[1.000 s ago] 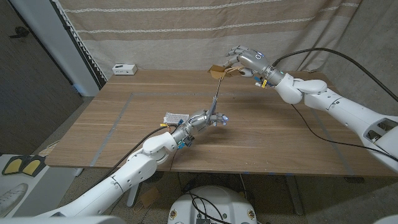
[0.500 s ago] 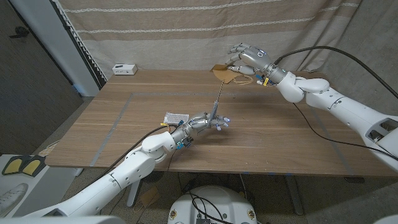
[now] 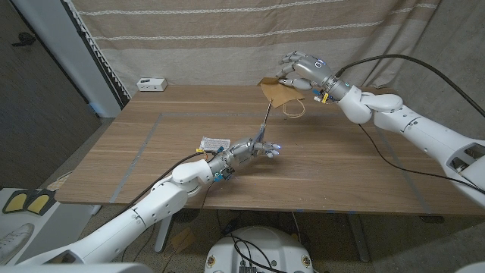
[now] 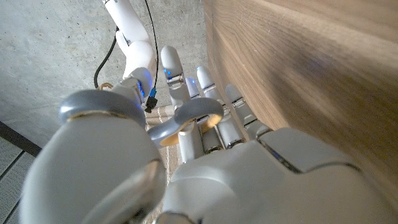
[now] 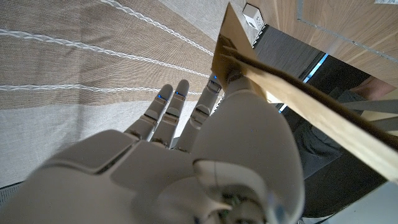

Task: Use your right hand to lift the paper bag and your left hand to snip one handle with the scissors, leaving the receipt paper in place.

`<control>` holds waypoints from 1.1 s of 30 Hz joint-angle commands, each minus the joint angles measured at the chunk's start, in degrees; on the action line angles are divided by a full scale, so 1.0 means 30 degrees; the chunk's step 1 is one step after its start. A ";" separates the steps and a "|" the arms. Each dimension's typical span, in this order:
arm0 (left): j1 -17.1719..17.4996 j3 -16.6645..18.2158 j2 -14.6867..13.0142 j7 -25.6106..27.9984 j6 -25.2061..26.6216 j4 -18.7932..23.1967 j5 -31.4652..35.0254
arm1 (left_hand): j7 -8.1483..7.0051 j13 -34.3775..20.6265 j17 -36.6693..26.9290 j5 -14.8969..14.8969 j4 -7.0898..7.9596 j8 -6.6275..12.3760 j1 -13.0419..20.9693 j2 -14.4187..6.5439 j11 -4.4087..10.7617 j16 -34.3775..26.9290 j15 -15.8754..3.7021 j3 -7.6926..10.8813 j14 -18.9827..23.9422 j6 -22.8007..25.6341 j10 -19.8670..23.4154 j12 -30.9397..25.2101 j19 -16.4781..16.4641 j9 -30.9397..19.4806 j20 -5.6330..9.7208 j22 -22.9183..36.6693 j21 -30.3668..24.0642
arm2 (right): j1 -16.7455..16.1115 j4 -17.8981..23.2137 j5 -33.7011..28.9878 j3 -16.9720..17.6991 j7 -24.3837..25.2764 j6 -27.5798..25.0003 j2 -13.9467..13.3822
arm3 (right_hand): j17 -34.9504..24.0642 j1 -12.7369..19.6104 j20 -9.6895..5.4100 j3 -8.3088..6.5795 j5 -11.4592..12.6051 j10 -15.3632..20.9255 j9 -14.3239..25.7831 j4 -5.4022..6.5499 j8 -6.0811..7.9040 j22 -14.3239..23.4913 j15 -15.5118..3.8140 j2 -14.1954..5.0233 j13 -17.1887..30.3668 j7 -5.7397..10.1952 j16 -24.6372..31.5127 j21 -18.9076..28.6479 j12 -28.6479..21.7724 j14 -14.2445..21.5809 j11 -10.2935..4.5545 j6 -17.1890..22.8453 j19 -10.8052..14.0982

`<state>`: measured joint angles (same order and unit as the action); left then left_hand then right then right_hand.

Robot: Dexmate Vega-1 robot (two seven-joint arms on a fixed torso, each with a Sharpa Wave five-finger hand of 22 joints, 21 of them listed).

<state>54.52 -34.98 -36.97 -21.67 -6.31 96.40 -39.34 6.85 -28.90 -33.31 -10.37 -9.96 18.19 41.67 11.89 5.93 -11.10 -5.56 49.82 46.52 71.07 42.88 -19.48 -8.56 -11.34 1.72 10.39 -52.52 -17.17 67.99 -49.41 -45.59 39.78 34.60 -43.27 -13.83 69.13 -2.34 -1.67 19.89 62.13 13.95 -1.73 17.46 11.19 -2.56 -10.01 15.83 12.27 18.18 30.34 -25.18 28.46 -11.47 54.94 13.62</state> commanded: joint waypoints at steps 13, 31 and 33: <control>-0.1118 -0.0671 -0.0829 -0.0853 0.1189 0.0367 0.1274 | -0.4783 -0.0276 0.0631 -0.0128 -0.0202 -0.0701 -0.2442 0.0186 0.2071 -0.0108 -0.2107 -0.2013 -0.0826 -0.8953 0.1310 0.0334 0.0134 -0.0360 -0.0722 0.0016 0.0864 | -0.0183 0.0620 -0.0136 0.0292 -0.0829 -0.0320 -0.0557 | -0.0042 0.0018 -0.2249 -0.0060 0.0127 0.0107 0.0093 -0.0077 0.0079 0.0048 -0.3631 -0.0133 0.0011 -0.0008 0.0021 0.0133 -0.0123 0.0169 0.0009 0.0099 0.0086; -0.0721 -0.0482 -0.1283 -0.0674 0.0789 0.0669 0.1577 | -0.4582 -0.0471 0.1000 -0.0333 -0.0246 -0.1112 -0.4458 0.0160 0.2072 -0.0308 -0.2136 -0.4781 -0.1414 -0.9782 0.0437 0.0722 0.0081 -0.0563 -0.1013 0.0024 0.1653 | -0.0621 0.1054 0.0234 0.0670 -0.1355 -0.1380 -0.0698 | -0.0039 0.0020 -0.2294 -0.0062 0.0120 0.0109 0.0101 -0.0086 0.0075 0.0047 -0.3631 -0.0143 0.0022 -0.0007 0.0002 0.0186 -0.0141 0.0208 0.0000 0.0114 0.0116; -0.0637 -0.0430 -0.1357 -0.0637 0.0709 0.0700 0.1597 | -0.4566 -0.0480 0.1016 -0.0347 -0.0247 -0.1128 -0.4512 0.0155 0.2076 -0.0310 -0.2139 -0.4911 -0.1457 -0.9822 0.0383 0.0748 0.0098 -0.0572 -0.1028 0.0025 0.1702 | -0.0664 0.1165 0.0208 0.0671 -0.1428 -0.1486 -0.0697 | -0.0039 0.0021 -0.2296 -0.0061 0.0120 0.0102 0.0099 -0.0088 0.0075 0.0047 -0.3631 -0.0139 0.0019 -0.0006 0.0000 0.0187 -0.0138 0.0213 0.0003 0.0120 0.0105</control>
<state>51.69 -36.73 -40.13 -23.77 -3.37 98.05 -34.77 -14.14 -30.16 -30.26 -11.02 -10.73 15.02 28.88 12.41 8.30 -11.49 -4.40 35.55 42.52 49.09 40.56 -17.48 -8.07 -12.94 -0.83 10.41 -47.86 -18.39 70.25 -49.18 -44.11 36.53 32.10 -45.09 -13.84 68.94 -2.34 -1.66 19.95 62.12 13.95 -1.72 17.25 11.20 -2.76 -9.82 15.58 12.27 18.19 30.34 -25.23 28.66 -11.45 54.94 13.62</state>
